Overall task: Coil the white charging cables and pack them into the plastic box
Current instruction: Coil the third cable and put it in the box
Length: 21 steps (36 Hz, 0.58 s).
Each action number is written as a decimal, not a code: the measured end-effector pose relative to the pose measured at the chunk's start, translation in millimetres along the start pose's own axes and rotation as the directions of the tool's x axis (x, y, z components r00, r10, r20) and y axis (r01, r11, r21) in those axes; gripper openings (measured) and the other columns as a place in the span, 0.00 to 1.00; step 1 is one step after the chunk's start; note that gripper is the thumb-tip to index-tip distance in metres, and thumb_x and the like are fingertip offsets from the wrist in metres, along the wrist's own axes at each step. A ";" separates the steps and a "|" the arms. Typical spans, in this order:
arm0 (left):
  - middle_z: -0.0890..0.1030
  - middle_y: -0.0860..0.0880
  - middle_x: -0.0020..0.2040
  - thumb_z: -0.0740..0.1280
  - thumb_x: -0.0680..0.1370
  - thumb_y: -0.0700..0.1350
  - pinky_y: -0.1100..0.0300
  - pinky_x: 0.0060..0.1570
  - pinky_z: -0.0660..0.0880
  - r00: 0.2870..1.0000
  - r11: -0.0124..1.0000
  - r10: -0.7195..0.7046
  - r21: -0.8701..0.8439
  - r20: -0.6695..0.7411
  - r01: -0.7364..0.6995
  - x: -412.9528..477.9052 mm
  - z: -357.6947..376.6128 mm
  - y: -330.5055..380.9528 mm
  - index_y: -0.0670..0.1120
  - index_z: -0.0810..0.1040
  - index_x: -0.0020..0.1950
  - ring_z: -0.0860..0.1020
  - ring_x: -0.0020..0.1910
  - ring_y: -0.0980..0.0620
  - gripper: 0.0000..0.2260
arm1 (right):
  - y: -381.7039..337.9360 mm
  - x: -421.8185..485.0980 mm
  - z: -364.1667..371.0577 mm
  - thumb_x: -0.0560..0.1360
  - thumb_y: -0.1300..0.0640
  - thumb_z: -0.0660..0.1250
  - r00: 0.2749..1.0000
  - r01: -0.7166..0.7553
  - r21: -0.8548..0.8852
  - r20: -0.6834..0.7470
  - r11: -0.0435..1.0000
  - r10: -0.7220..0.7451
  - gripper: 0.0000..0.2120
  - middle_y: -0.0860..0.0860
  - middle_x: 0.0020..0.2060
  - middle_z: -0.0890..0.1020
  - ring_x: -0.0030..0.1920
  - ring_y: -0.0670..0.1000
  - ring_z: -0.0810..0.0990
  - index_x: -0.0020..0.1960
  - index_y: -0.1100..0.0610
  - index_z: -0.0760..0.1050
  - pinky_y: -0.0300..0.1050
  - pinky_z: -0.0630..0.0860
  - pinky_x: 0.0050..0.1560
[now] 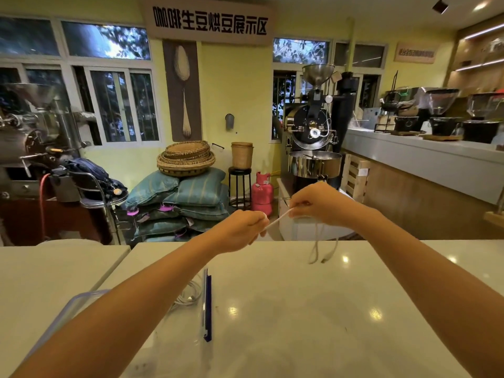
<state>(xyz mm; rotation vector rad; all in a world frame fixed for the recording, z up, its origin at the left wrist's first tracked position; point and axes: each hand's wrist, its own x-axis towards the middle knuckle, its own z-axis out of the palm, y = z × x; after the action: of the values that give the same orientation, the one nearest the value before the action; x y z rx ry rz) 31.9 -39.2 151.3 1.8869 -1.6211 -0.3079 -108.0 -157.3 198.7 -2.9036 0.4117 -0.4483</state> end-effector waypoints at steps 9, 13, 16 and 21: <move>0.67 0.57 0.22 0.54 0.81 0.41 0.70 0.27 0.67 0.969 0.889 0.024 -0.448 0.244 0.090 -5.0 -11.3 14.4 0.45 0.71 0.33 0.64 0.22 0.60 0.16 | 8.7 3.4 5.2 0.77 0.59 0.60 0.999 -0.007 -0.143 -0.054 0.990 -0.001 0.13 0.58 0.50 0.83 0.50 0.55 0.80 0.56 0.61 0.79 0.47 0.75 0.56; 0.67 0.55 0.22 0.52 0.81 0.41 0.69 0.26 0.65 0.958 0.792 0.064 -0.598 0.281 0.123 -3.8 -11.0 16.7 0.43 0.70 0.34 0.63 0.22 0.58 0.17 | 6.0 9.0 21.3 0.79 0.59 0.57 0.995 -0.064 -0.175 -0.085 0.982 0.050 0.13 0.58 0.48 0.83 0.49 0.57 0.80 0.54 0.61 0.78 0.48 0.75 0.52; 0.67 0.54 0.24 0.51 0.81 0.42 0.67 0.28 0.66 0.957 0.701 0.111 -0.704 0.266 0.114 -3.3 -11.2 20.6 0.45 0.69 0.34 0.64 0.22 0.58 0.17 | 2.6 13.7 29.5 0.79 0.59 0.55 0.992 -0.084 -0.162 -0.110 0.983 0.066 0.13 0.59 0.48 0.81 0.50 0.57 0.79 0.55 0.62 0.77 0.48 0.73 0.52; 0.70 0.54 0.25 0.51 0.80 0.43 0.66 0.29 0.70 0.965 0.515 0.213 -0.857 0.155 0.024 2.1 -13.4 33.6 0.44 0.70 0.36 0.67 0.23 0.58 0.14 | 0.2 30.1 52.8 0.79 0.64 0.54 0.984 -0.122 0.007 -0.130 0.992 0.122 0.18 0.47 0.31 0.68 0.43 0.52 0.71 0.32 0.53 0.65 0.48 0.73 0.55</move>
<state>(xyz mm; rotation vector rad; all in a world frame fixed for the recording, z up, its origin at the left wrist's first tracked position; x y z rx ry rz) 12.7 -38.8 182.0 0.9834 -1.3002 -1.1140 -63.7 -159.6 157.1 -2.8386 0.6058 -0.6206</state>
